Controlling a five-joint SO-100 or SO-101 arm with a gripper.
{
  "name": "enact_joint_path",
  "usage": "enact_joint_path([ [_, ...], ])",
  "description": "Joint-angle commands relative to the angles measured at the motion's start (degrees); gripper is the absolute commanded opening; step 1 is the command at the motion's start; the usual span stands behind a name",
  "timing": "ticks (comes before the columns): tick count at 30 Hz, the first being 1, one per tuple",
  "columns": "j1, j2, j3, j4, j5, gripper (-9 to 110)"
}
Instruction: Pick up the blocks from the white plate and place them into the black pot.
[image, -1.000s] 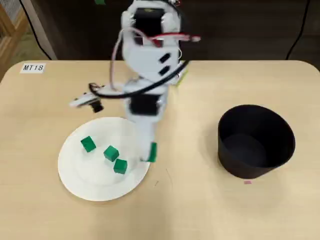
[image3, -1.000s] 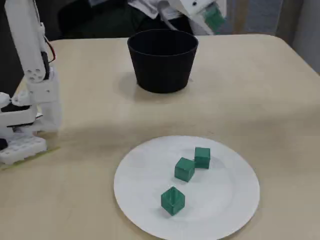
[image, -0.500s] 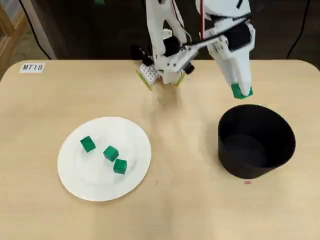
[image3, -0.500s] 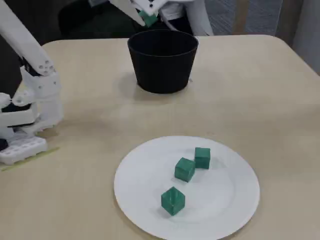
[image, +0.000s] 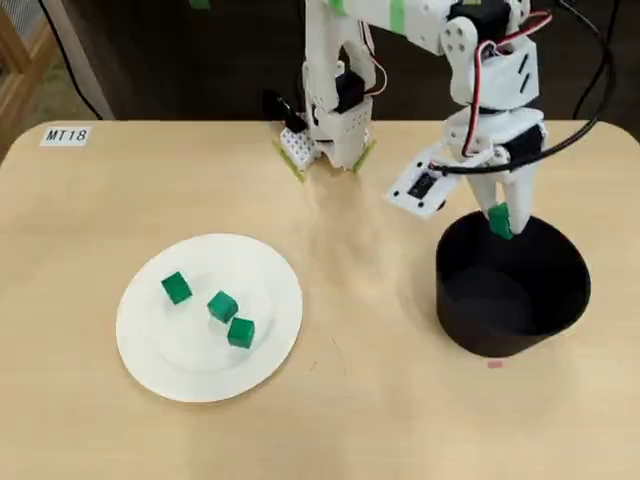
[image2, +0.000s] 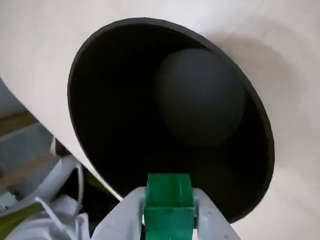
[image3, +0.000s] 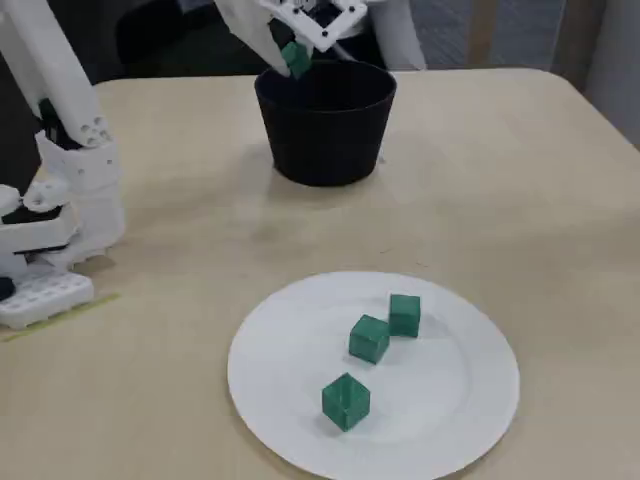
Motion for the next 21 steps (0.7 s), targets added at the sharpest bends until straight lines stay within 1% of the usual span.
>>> enact_joint_path([
  [1,0.26,-1.58,-6.06,-0.70,-0.79,-3],
  [4,0.62,-4.83,-10.20,-0.26,-1.32,-2],
  [5,0.88,-5.80,-11.43,0.44,-1.58,1],
  [6,0.97,-6.24,-12.13,1.05,-2.37,7],
  [8,1.41,-6.33,-12.30,2.02,-3.16,23],
  [9,1.67,-6.33,-12.30,2.29,-3.16,26],
  [13,2.99,-6.24,-12.30,3.25,-3.16,29],
  [16,3.78,-6.24,-12.30,3.34,-3.25,26],
  [17,4.22,-6.06,-12.30,3.34,-3.25,20],
  [20,7.29,-4.92,-12.30,4.39,-2.20,-2],
  [21,8.88,-4.13,-12.39,5.27,-2.55,-2],
])
